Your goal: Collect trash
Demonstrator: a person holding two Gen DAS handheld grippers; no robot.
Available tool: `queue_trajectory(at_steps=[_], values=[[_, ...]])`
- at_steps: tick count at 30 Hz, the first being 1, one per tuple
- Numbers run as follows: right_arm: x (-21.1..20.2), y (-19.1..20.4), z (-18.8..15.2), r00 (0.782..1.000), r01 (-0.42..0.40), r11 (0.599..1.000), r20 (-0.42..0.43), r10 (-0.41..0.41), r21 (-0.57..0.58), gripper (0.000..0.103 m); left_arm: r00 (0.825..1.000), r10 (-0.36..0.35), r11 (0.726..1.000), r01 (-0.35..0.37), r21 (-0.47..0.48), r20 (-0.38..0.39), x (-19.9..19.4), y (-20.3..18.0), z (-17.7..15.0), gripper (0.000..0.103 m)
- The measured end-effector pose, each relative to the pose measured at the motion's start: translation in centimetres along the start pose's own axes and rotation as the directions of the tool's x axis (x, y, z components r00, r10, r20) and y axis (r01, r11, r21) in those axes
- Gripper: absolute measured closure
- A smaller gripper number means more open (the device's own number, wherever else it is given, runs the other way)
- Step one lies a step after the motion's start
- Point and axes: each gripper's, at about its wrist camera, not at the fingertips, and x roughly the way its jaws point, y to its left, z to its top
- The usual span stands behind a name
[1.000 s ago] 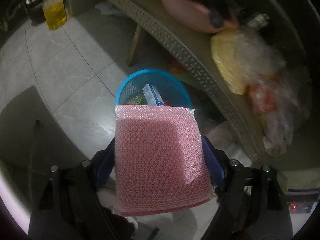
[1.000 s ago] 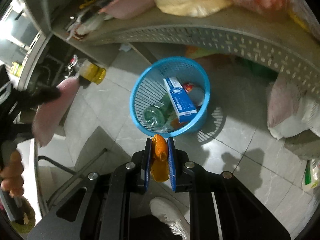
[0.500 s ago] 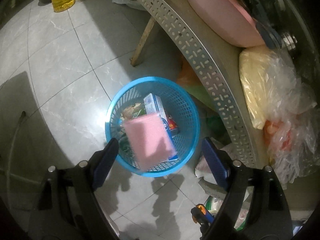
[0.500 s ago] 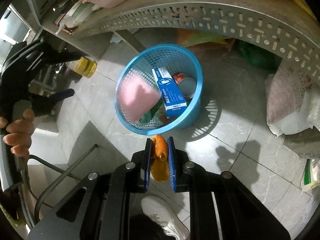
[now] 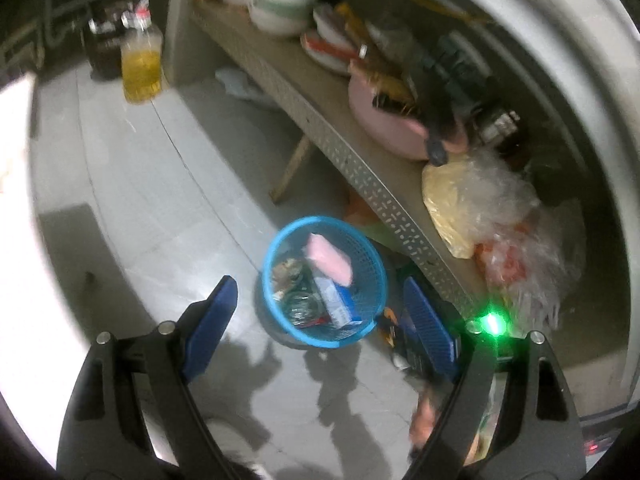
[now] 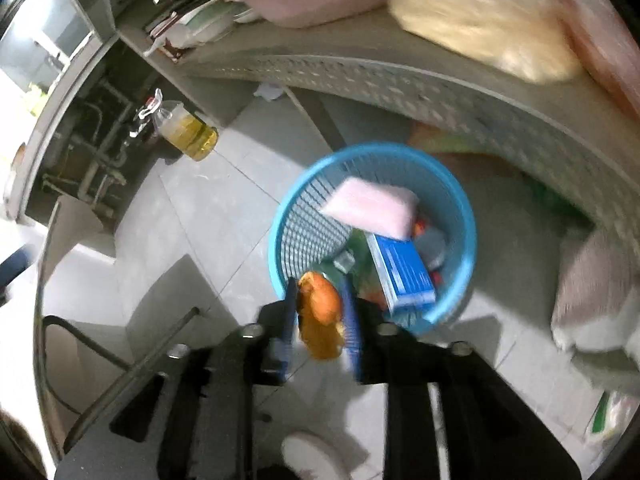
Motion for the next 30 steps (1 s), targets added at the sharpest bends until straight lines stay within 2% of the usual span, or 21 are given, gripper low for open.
queue_trajectory(at_steps=[2, 6, 10, 13, 15, 18, 21, 22, 24, 27, 29, 30], values=[[0.5, 0.6, 1.1, 0.999, 0.035, 0.999, 0.024, -0.034, -0.008, 0.051, 0.998, 0.023, 0.999, -0.024, 0.035, 0.051, -3.3, 0.4, -1.4, 0.022], [-0.2, 1.3, 1.7, 0.996, 0.068, 0.998, 0.052, -0.067, -0.011, 0.051, 0.984, 0.101, 0.988, -0.116, 0.101, 0.149, -8.9, 1.3, -5.1, 0.02], [-3.5, 2.1, 0.3, 0.994, 0.058, 0.998, 0.092, -0.055, -0.039, 0.051, 0.964, 0.147, 0.981, -0.171, 0.096, 0.221, -13.6, 2.2, -9.3, 0.016], [-8.2, 3.6, -2.6, 0.989, 0.066, 0.991, 0.14, -0.049, -0.114, 0.05, 0.946, 0.161, 0.979, -0.188, 0.075, 0.28, -16.3, 1.9, -12.0, 0.015], [-11.1, 4.5, -4.7, 0.984, 0.077, 0.984, 0.169, -0.049, -0.158, 0.042, 0.933, 0.159, 0.979, -0.19, 0.069, 0.322, -18.0, 1.2, -14.7, 0.013], [-16.1, 6.1, -8.9, 0.975, 0.088, 0.967, 0.221, -0.034, -0.24, 0.028, 0.926, 0.154, 0.982, -0.181, 0.049, 0.344, -19.2, 0.3, -18.3, 0.013], [-20.3, 7.8, -12.9, 0.966, 0.102, 0.941, 0.258, -0.017, -0.322, 0.013, 0.912, 0.193, 0.975, -0.219, 0.032, 0.361, -20.0, -0.8, -21.8, 0.01], [-21.8, 8.5, -14.4, 0.963, 0.104, 0.929, 0.271, -0.004, -0.356, 0.011, 0.91, 0.196, 0.974, -0.223, 0.033, 0.365, -20.2, -1.0, -22.6, 0.009], [-23.9, 9.3, -16.7, 0.956, 0.104, 0.912, 0.293, 0.019, -0.397, 0.007, 0.895, 0.226, 0.969, -0.248, 0.009, 0.385, -20.8, -1.6, -24.1, 0.009], [-26.5, 10.8, -19.6, 0.948, 0.115, 0.89, 0.316, 0.035, -0.441, 0.007, 0.863, 0.295, 0.951, -0.307, -0.038, 0.411, -22.0, -2.6, -26.1, 0.008], [-28.0, 11.8, -21.5, 0.941, 0.138, 0.874, 0.338, 0.032, -0.466, 0.007, 0.828, 0.359, 0.928, -0.367, -0.068, 0.432, -22.7, -3.3, -27.3, 0.009], [-28.4, 12.2, -22.0, 0.937, 0.145, 0.869, 0.348, 0.034, -0.474, 0.007, 0.801, 0.403, 0.908, -0.41, -0.083, 0.442, -23.1, -3.6, -28.0, 0.009]])
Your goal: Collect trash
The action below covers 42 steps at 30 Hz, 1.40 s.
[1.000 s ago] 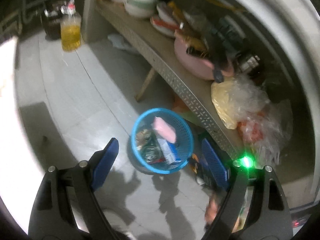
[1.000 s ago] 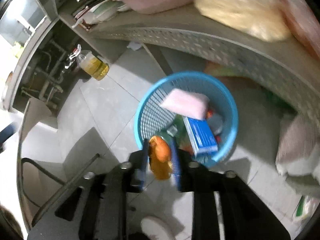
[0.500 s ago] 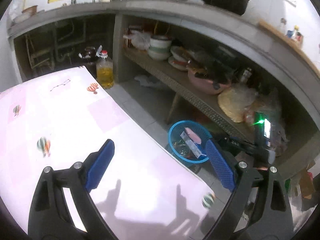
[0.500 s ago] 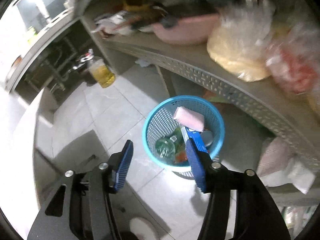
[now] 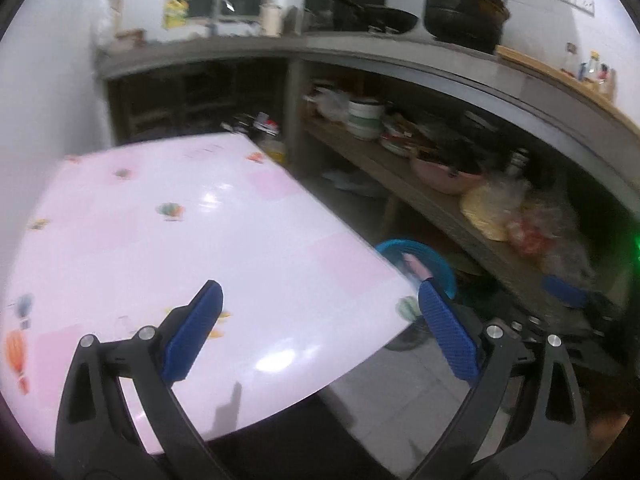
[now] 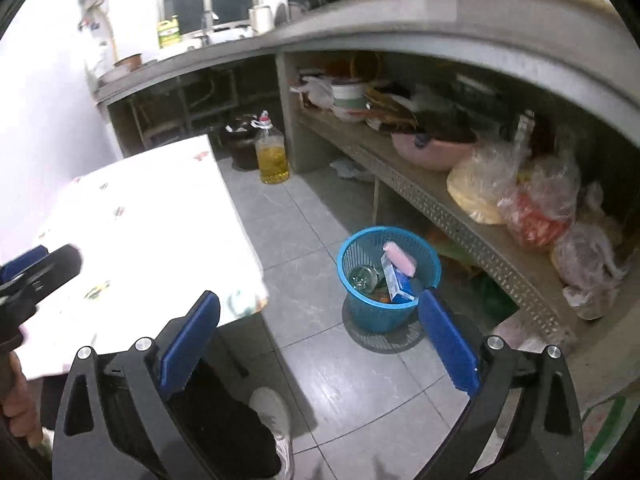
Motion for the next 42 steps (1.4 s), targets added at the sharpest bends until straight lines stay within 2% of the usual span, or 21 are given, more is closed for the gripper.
queue_trajectory(at_steps=[3, 7, 12, 19, 26, 42], values=[[-2.1, 1.8, -1.0, 0.999, 0.045, 0.998, 0.014, -0.045, -0.036, 0.007, 0.994, 0.105, 0.994, -0.105, 0.013, 0.015, -1.5, 0.0, -0.7, 0.009], [-3.7, 3.5, -2.2, 0.998, 0.058, 0.994, 0.022, -0.057, -0.091, 0.007, 0.975, 0.213, 0.977, -0.21, 0.044, -0.065, -2.2, 0.4, -2.1, 0.009], [-4.9, 4.2, -3.2, 0.996, 0.083, 0.99, 0.031, -0.08, -0.114, 0.007, 0.949, 0.286, 0.957, -0.277, 0.086, -0.131, -2.6, 1.1, -3.5, 0.009], [-4.2, 2.1, -3.2, 0.993, 0.122, 0.988, 0.007, -0.122, -0.1, 0.007, 0.937, 0.311, 0.95, -0.31, 0.03, -0.162, -2.8, 2.2, -3.5, 0.009], [-3.5, 0.3, -3.2, 0.989, 0.149, 0.986, -0.012, -0.151, -0.075, 0.007, 0.93, 0.32, 0.947, -0.313, 0.071, -0.179, -1.9, 1.1, -3.9, 0.009], [-1.8, 0.0, -3.3, 0.99, 0.128, 0.989, -0.042, -0.131, -0.078, 0.007, 0.925, 0.321, 0.947, -0.305, 0.104, -0.204, -0.7, 0.1, -4.0, 0.009]])
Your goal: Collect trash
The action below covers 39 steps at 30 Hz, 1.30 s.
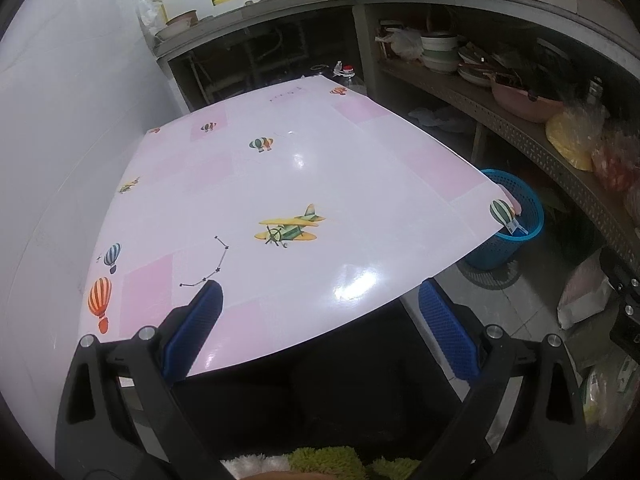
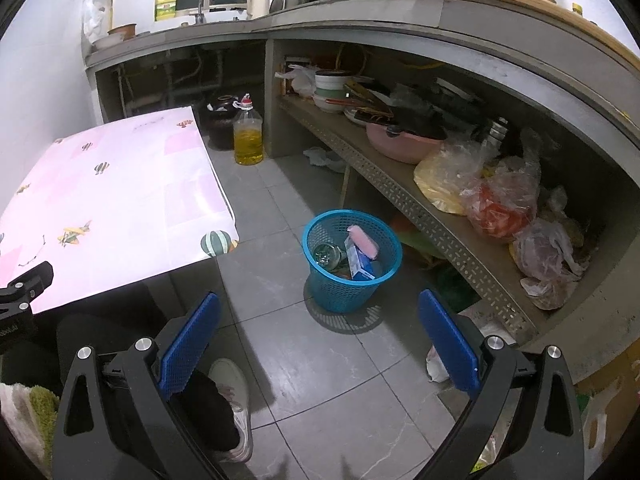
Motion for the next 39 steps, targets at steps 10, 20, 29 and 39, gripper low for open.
queue_trajectory(at_steps=[10, 20, 29, 39], values=[[-0.12, 0.01, 0.43, 1.0, 0.002, 1.0, 0.011, -0.002, -0.007, 0.007, 1.0, -0.016, 1.0, 0.016, -0.006, -0.005, 0.2, 0.38, 0.11, 0.009], [-0.39, -0.06, 0.79, 1.0, 0.009, 1.0, 0.021, -0.009, -0.016, 0.007, 0.999, -0.047, 0.999, 0.047, -0.005, -0.002, -0.05, 0.17, 0.1, 0.009], [-0.35, -0.14, 0.82, 1.0, 0.009, 1.0, 0.02, -0.009, -0.012, 0.007, 0.999, -0.047, 0.999, 0.047, -0.005, -0.002, -0.02, 0.16, 0.15, 0.009], [-0.35, -0.17, 0.86, 1.0, 0.012, 1.0, 0.022, -0.012, -0.012, 0.007, 0.999, -0.049, 0.999, 0.049, -0.005, -0.004, 0.04, 0.27, 0.12, 0.009]])
